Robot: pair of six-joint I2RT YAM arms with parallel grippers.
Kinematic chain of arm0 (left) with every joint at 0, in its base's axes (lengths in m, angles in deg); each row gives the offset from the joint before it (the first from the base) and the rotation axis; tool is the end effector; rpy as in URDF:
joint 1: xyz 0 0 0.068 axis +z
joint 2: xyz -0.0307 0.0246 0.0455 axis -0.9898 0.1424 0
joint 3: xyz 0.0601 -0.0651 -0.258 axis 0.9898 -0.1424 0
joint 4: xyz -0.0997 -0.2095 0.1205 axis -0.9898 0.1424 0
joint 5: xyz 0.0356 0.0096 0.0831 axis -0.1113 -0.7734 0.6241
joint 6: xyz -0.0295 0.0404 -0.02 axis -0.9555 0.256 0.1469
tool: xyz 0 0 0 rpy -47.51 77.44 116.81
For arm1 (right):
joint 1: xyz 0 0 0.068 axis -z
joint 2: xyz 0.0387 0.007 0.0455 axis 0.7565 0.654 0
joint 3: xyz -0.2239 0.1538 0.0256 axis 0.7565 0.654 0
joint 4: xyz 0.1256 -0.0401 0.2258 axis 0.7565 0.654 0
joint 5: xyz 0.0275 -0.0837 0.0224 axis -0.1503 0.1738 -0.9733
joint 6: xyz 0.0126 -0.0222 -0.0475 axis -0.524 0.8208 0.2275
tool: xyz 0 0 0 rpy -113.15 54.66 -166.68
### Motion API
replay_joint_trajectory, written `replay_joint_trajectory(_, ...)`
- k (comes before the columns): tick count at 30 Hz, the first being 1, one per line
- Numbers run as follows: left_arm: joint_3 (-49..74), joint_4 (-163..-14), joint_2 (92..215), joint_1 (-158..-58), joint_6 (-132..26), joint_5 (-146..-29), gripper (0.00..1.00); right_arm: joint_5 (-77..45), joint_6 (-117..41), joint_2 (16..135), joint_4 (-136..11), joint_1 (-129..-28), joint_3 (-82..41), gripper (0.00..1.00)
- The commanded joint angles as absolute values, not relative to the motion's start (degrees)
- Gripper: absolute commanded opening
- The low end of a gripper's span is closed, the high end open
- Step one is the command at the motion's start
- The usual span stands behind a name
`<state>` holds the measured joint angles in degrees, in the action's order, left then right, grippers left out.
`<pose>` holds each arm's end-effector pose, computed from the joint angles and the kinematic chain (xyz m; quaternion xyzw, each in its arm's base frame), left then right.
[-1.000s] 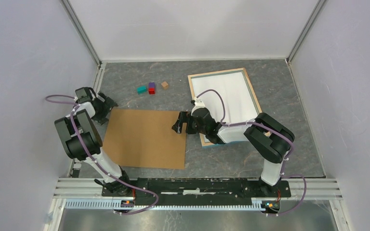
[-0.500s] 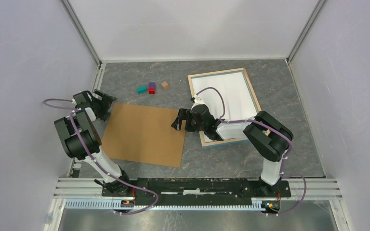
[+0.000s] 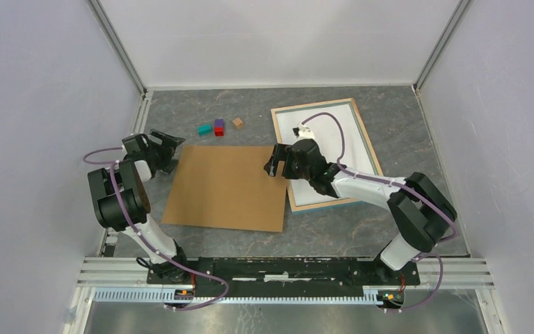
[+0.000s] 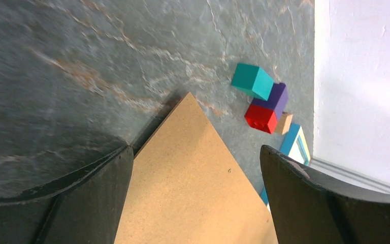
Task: Put the photo into the frame
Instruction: Move the photo frame item to the center of the board.
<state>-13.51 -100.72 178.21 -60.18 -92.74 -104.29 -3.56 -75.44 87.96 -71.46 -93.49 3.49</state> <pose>0.3235 0.1122 0.1424 -0.4498 0.7658 -0.2962 0.3515 0.2528 0.2430 0.1988 0.0180 0.8793 0.3066 0.3640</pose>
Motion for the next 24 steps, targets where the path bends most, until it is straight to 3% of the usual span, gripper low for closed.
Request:
replay_joint_trajectory(1,-16.32,-93.94,177.72,-66.05,-100.43,-116.59,0.99,-6.25,-77.94,82.70,-80.56,-92.63,5.58,0.98)
replay_joint_trajectory(6,-17.70,-96.94,178.16,-69.18,-102.90,-117.25,0.99,-7.92,-77.45,79.87,-81.97,-87.35,12.21,0.98)
replay_joint_trajectory(13,-17.52,-96.64,177.85,-69.56,-102.20,-116.50,0.99,-24.75,-62.51,78.10,-80.67,-78.40,15.97,0.98)
replay_joint_trajectory(24,-18.05,-95.88,174.30,-70.04,-101.83,-115.98,1.00,-28.50,-50.47,72.50,-69.08,-74.76,17.33,0.98)
